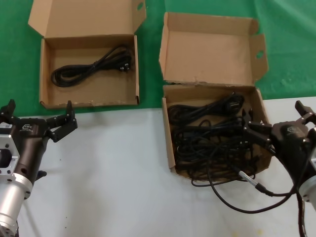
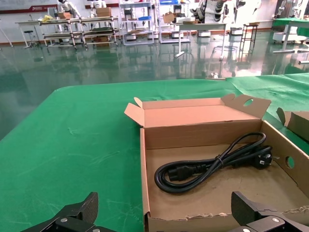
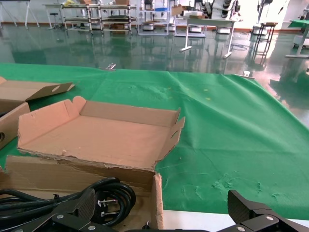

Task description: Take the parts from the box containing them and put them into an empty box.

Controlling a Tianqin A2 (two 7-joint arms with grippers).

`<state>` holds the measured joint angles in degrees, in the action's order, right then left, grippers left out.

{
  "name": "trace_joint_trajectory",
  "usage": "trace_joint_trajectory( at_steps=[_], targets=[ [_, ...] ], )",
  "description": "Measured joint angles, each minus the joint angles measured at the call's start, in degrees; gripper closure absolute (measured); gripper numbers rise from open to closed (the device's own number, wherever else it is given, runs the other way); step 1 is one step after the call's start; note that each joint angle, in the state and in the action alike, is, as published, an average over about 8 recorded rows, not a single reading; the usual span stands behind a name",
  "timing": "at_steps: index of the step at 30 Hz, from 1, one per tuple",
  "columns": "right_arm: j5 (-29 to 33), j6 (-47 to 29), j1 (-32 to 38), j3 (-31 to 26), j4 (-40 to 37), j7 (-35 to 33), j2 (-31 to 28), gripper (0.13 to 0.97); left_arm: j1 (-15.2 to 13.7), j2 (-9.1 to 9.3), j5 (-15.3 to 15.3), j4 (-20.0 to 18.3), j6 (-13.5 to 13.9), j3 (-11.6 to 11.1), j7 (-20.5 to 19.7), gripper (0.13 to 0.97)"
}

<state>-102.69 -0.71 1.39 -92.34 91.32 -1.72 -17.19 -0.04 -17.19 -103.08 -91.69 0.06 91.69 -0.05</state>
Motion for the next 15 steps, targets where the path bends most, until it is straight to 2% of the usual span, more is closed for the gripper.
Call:
trace_joint_trajectory(
  at_steps=[15],
  targets=[
    [0.00,0.00,0.00,0.00,0.00,0.00,0.00,0.129,0.00,0.00,0.00,0.00,0.00,0.00,0.00,0.132]
  ],
)
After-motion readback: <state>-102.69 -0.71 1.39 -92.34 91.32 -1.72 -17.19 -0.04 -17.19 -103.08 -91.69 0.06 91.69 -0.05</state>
